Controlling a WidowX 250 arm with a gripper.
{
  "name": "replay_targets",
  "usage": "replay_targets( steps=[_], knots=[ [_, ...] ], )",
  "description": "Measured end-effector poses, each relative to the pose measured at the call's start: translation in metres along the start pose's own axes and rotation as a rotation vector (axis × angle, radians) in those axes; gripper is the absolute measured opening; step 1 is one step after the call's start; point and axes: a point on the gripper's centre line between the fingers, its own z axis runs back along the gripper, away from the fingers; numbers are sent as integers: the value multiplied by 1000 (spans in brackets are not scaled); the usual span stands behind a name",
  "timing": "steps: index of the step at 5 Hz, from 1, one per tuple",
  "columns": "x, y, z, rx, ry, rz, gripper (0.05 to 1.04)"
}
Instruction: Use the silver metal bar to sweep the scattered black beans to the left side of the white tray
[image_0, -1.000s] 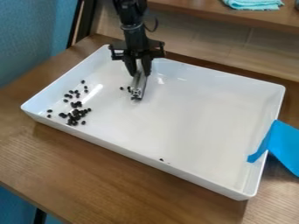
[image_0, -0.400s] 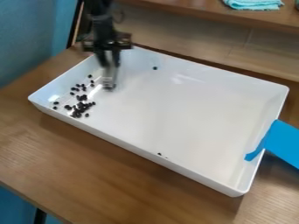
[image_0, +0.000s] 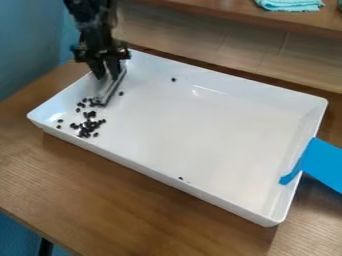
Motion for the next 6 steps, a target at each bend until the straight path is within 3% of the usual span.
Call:
replay_targets(
  steps=[1,2,3,4,5,6],
  knots=[
    [-6,10,6,-76,6,-37,348],
    [-8,7,27,-177,0,5,348],
    [-8,-9,39,-208,0,39,348],
    [-21,-33,32,-195,16,26,348],
    [-46,-58,11,-174,11,-29,348],
    [-56,-63,11,-186,-5,-45,348]
  ],
)
